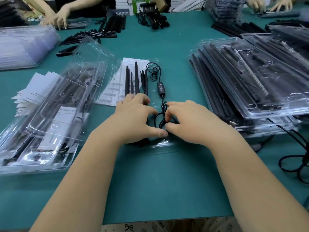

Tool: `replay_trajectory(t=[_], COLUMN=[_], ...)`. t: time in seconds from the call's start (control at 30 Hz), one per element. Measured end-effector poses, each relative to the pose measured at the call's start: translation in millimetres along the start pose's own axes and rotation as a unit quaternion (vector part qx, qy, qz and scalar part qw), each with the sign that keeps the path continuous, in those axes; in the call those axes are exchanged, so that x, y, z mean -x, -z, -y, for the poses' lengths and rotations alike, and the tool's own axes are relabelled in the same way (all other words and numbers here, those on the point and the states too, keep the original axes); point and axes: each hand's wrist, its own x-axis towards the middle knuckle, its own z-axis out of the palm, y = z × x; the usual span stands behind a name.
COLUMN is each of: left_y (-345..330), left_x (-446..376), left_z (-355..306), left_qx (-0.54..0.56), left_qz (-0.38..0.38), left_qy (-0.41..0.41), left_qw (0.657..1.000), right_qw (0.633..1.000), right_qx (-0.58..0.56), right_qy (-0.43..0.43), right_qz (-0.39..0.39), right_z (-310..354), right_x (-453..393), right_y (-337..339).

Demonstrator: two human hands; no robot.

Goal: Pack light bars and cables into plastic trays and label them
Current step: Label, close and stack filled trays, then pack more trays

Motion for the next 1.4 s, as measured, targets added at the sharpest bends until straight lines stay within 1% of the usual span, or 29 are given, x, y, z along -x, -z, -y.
replay_trajectory(t=[0.1,0.23,0.27,0.33,0.4,0.5,0.57,0.63,0.7,0.77,0.83,0.9,0.93,0.97,1.0,1.03,1.07,1.1,1.13,1.17,1.2,1.23,1.27,1.3,1.33,1.4], left_y=[-3.5,-3.8,-3.8,-6.3,-10.1,-12.1,-12.7,-13.2,-13.5,-12.5,-12.8,-14.1,-14.6,-14.9,-15.0,-15.1,-15.1,-15.3,-15.4,-15.5,-15.5,-15.6,-15.8,-16.3,-16.9,-17.6], left_x=[0.0,-1.3,-2.0,-3.1,-3.3,-4.8,-6.3,-7.3,-6.1,-5.3,-6.8,-9.6,-10.7,-11.3,-11.6,-11.4,-11.3,-11.1,-10.9,-10.7,-10.6,-10.5,-10.3,-10.0,-10.0,-11.2], left_z=[-0.6,2.5,3.9,4.4,3.5,3.5,2.0,-0.3,-3.3,-4.5,-4.4,-4.4,-3.8,-2.8,-2.1,-1.6,-1.3,-1.2,-1.1,-0.7,0.1,1.3,2.3,3.1,3.0,3.3], left_qx=[0.003,0.017,0.017,0.010,0.009,0.019,0.024,0.023,0.036,0.029,-0.020,-0.056,-0.060,-0.060,-0.057,-0.055,-0.053,-0.052,-0.052,-0.050,-0.047,-0.044,-0.043,-0.043,-0.040,-0.028], left_qz=[0.019,-0.015,-0.013,0.014,0.032,0.024,0.015,0.001,-0.006,0.008,0.030,0.052,0.059,0.064,0.067,0.067,0.064,0.061,0.057,0.055,0.054,0.055,0.058,0.061,0.064,0.073], left_qy=[-0.010,-0.006,-0.008,-0.015,-0.018,-0.014,-0.008,-0.001,-0.006,-0.020,-0.027,-0.018,-0.012,-0.008,-0.006,-0.006,-0.006,-0.006,-0.006,-0.008,-0.009,-0.009,-0.009,-0.008,-0.005,0.007], left_qw=[1.000,1.000,1.000,1.000,0.999,0.999,1.000,1.000,0.999,0.999,0.999,0.997,0.996,0.996,0.996,0.996,0.997,0.997,0.997,0.997,0.997,0.997,0.997,0.997,0.997,0.997], right_qw=[0.999,1.000,1.000,0.999,0.999,0.999,0.999,0.996,0.985,0.975,0.951,0.915,0.915,0.928,0.945,0.955,0.964,0.974,0.981,0.985,0.987,0.989,0.991,0.994,0.994,0.978], right_qx=[-0.029,0.000,0.006,0.016,0.019,-0.003,-0.034,-0.089,-0.164,-0.213,-0.286,-0.357,-0.336,-0.271,-0.171,-0.060,0.031,0.093,0.125,0.135,0.130,0.120,0.099,0.067,0.029,-0.023], right_qy=[-0.018,-0.005,-0.006,-0.013,-0.004,-0.002,-0.008,-0.014,-0.033,-0.048,-0.074,-0.087,-0.076,-0.055,-0.030,-0.010,-0.011,-0.027,-0.051,-0.071,-0.083,-0.087,-0.082,-0.071,-0.060,-0.050], right_qz=[-0.013,-0.022,-0.022,-0.025,-0.043,-0.044,-0.028,-0.024,-0.033,-0.050,-0.094,-0.165,-0.209,-0.248,-0.278,-0.290,-0.264,-0.207,-0.140,-0.080,-0.042,-0.030,-0.035,-0.056,-0.092,-0.202], right_z=[4.5,1.4,0.5,0.3,1.4,1.8,0.0,-3.2,-5.7,-4.7,-2.1,0.6,0.0,-1.3,-4.5,-8.3,-12.0,-14.7,-16.5,-18.5,-20.6,-21.9,-22.9,-23.6,-23.5,-15.3], right_x=[-2.5,-9.7,-11.9,-14.6,-17.5,-21.8,-24.0,-24.6,-24.3,-23.7,-24.9,-22.9,-19.8,-15.9,-11.2,-6.1,-1.3,3.5,6.9,9.2,11.1,12.8,14.0,14.1,13.7,11.0], right_y=[-5.8,-8.6,-9.6,-12.2,-15.9,-16.0,-14.6,-14.0,-12.9,-13.8,-15.9,-12.5,-9.8,-6.8,-4.4,-2.5,-0.9,1.5,3.8,6.9,10.7,15.2,18.5,20.7,20.5,17.0])
